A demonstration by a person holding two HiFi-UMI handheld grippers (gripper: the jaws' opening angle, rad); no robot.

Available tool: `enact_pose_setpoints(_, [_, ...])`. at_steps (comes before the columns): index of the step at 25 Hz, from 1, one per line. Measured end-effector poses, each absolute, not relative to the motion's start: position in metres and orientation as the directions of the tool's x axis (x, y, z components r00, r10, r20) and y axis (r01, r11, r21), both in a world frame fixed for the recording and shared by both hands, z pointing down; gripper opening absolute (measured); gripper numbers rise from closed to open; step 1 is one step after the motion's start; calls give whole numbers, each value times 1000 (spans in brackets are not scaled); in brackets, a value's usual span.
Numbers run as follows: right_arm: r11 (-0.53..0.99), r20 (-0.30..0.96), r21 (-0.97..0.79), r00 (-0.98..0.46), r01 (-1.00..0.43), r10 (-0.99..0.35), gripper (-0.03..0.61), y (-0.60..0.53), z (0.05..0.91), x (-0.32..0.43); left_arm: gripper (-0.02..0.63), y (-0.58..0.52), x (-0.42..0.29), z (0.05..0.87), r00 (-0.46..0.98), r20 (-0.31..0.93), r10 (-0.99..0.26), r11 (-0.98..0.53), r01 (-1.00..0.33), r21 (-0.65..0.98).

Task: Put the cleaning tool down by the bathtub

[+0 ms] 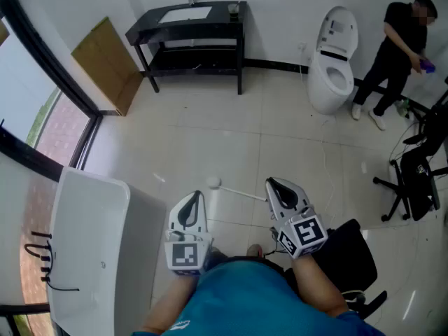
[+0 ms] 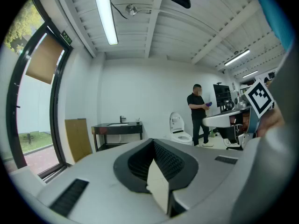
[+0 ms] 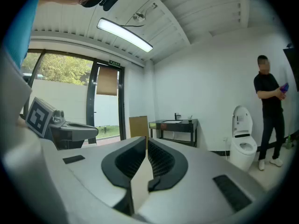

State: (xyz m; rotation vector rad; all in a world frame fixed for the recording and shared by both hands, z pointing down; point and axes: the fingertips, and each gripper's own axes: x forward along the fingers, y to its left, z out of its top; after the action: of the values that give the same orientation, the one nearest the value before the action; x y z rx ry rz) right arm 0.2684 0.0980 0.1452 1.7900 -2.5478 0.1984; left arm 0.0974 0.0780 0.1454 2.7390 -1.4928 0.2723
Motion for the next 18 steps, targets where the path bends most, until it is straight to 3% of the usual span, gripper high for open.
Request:
enact_pose_setpoints(11, [334, 179, -10, -331, -942, -927, 64, 28, 172, 226, 3, 12, 30, 186, 533, 183, -826, -549, -835, -41])
enact_pose_setpoints(18, [434, 225, 29, -417, -900, -881, 77, -7, 189, 197, 3, -24, 15, 202, 529, 189, -827, -543, -840, -24])
